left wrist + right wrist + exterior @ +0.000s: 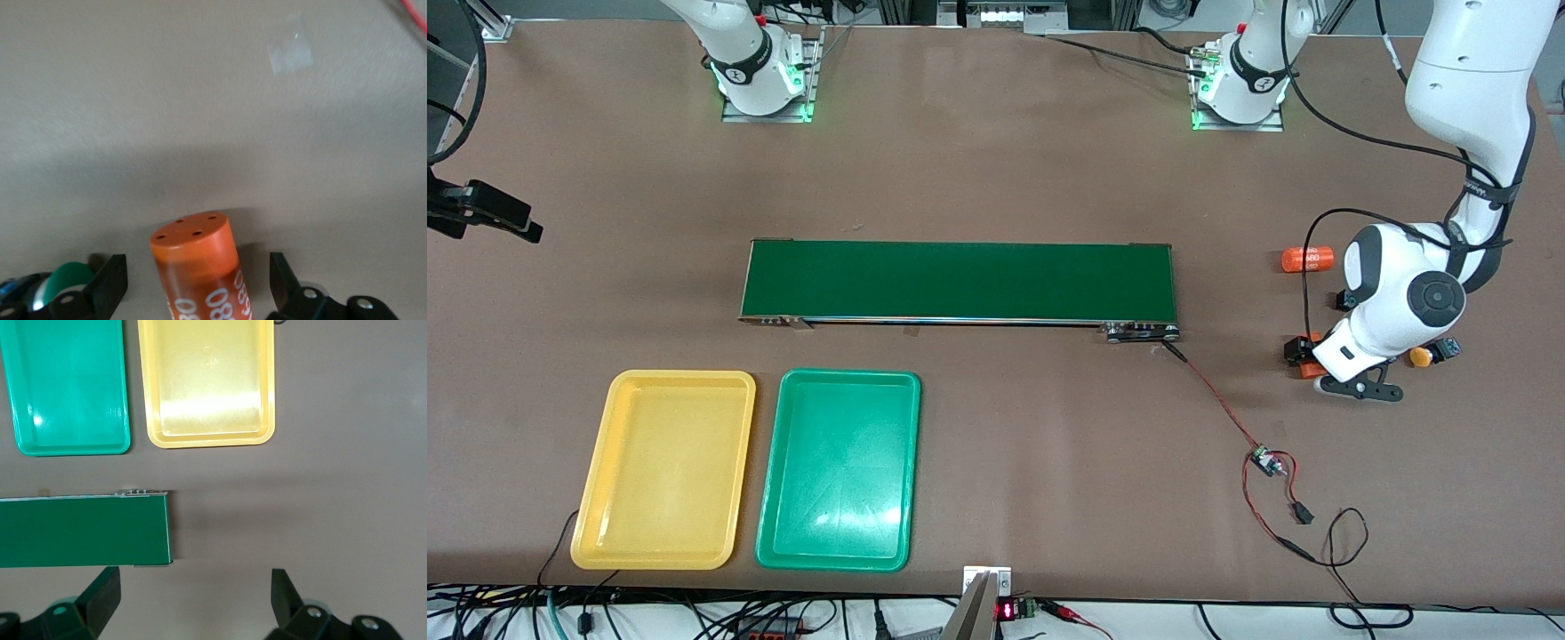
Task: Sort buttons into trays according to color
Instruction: 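Lower and close the left gripper on the orange cylinder, then carry the cylinder onto the green belt and open the left gripper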
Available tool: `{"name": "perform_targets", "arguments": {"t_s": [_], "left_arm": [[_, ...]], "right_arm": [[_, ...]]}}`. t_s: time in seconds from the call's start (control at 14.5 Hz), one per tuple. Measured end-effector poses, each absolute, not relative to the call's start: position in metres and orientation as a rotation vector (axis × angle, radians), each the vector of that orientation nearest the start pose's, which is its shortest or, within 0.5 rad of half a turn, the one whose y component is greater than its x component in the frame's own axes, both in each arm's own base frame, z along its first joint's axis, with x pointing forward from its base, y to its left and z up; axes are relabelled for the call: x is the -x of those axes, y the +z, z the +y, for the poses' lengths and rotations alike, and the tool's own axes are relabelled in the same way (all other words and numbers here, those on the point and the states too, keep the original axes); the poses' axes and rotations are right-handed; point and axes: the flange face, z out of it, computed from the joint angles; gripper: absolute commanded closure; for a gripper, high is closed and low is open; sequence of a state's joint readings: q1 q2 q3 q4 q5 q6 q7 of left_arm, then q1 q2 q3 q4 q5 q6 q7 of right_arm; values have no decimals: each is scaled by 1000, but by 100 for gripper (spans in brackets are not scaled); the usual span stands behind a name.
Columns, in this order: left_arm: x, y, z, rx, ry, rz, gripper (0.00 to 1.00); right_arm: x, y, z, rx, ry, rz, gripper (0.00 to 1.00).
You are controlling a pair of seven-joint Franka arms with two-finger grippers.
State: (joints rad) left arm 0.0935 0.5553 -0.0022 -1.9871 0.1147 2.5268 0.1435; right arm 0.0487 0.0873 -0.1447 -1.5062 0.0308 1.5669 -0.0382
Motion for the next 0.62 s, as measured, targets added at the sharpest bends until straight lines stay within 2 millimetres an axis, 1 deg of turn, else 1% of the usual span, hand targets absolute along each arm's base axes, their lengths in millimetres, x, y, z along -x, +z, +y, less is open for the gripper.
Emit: {"name": "perform_targets", "arguments": {"t_s": [0.14,0.21,0.28,0.41,0.48,0.62], "left_arm": [[-602,174,54,3073,53,226,66],[-601,173,54,3073,59,226,72],[-601,174,54,3073,63,226,73],[-603,178,53,3073,69,231,73],[-605,185,49,3074,58,243,74],[-611,210,29,3082,52,291,76]], "right_arm": [[-582,602,-49,3122,22,91,0],[-584,601,-48,3123,15,89,0],[-585,601,-46,3123,11,83,0],[-585,603,-35,3125,6,51,0],[-585,604,-29,3134,1,32,0],[-585,605,-26,3144,-5,21,0]]}}
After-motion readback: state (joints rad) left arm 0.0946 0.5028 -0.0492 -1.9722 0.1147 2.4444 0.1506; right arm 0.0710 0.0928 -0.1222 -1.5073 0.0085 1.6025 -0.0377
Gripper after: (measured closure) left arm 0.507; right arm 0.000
